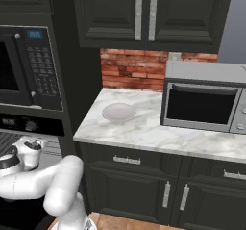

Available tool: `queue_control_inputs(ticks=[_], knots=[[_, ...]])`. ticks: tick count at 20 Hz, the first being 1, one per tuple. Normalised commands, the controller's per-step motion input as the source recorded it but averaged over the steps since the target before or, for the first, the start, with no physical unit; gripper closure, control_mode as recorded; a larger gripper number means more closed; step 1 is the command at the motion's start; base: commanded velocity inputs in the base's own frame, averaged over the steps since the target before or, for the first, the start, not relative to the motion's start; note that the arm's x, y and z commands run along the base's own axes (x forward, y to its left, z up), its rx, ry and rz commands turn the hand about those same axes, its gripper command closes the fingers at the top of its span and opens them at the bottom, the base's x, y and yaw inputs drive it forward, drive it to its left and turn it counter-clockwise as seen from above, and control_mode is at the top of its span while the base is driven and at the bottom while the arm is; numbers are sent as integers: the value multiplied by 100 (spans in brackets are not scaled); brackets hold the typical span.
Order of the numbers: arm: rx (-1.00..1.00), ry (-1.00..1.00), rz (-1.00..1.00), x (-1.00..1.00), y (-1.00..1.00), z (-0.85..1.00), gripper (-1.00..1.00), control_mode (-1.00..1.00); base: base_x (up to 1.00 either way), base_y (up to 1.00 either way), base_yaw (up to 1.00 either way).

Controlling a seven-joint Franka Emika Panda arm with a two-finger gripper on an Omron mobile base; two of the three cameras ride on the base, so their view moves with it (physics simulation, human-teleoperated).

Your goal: Take the fish from the oven and place it on the plate on the counter.

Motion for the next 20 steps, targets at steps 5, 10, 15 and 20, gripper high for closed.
queue_control_inputs(ticks=[5, 10, 15, 20], knots=[[-19, 1, 1, -49, 54, -100, 100, -100, 0, 0, 0], [-15, 9, 5, -100, 26, -100, 100, -100, 0, 0, 0], [-6, 23, 6, -100, 1, -100, 100, -100, 0, 0, 0], [-14, 23, 7, -100, 1, -100, 100, -100, 0, 0, 0]])
